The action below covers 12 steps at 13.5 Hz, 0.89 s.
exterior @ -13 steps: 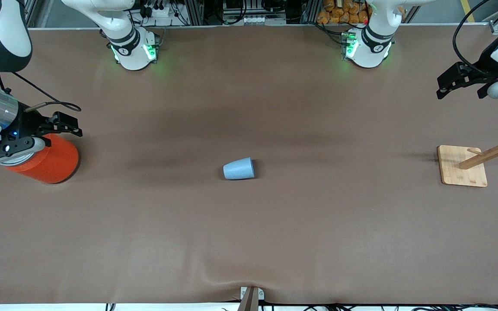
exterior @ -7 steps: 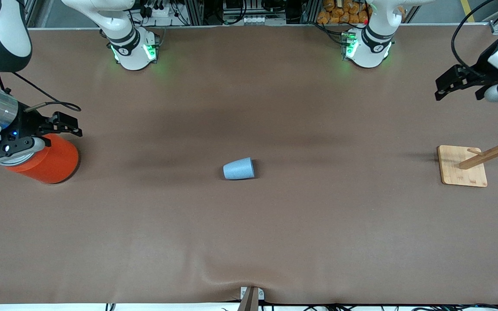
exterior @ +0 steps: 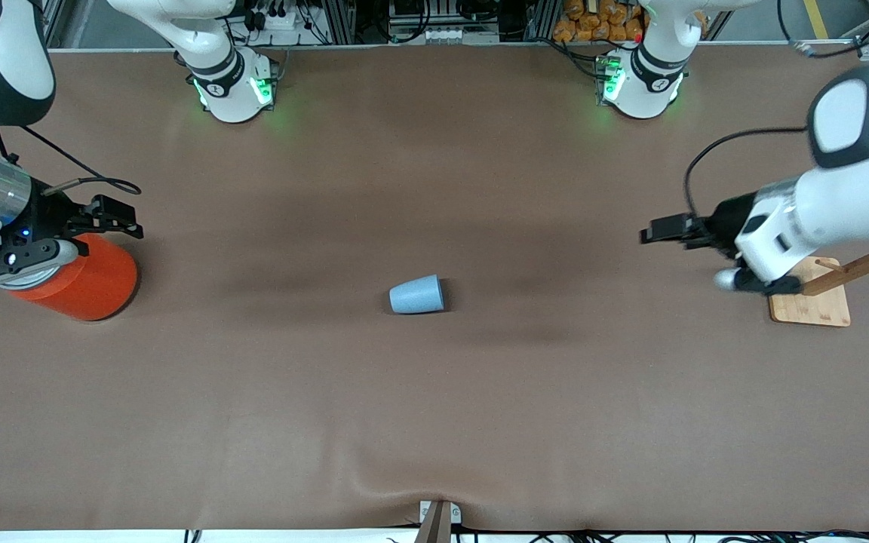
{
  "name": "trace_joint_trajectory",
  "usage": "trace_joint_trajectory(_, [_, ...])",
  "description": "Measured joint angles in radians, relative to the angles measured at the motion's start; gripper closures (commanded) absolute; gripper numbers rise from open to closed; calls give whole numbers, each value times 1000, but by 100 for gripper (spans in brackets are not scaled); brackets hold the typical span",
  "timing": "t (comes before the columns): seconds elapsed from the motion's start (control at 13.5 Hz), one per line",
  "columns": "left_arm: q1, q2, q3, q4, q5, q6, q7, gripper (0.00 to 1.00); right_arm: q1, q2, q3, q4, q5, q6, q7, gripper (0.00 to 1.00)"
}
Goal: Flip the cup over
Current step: 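Reach the left gripper toward the base of the lying cup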
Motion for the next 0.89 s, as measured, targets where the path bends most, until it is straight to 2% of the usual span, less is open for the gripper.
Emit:
trace_joint_trajectory(0.22, [-69,86,-3,-26,-169,92,-2,0,0,0,-1,0,0,0,0,0])
trace_joint_trajectory(0.52, [-156,152,-4,-143,-455,283,0,0,0,0,-3,0,0,0,0,0])
trace_joint_trajectory(0.89, [-252,251,-4,-163,-745,429,18,0,0,0,-4,0,10,-25,76,0])
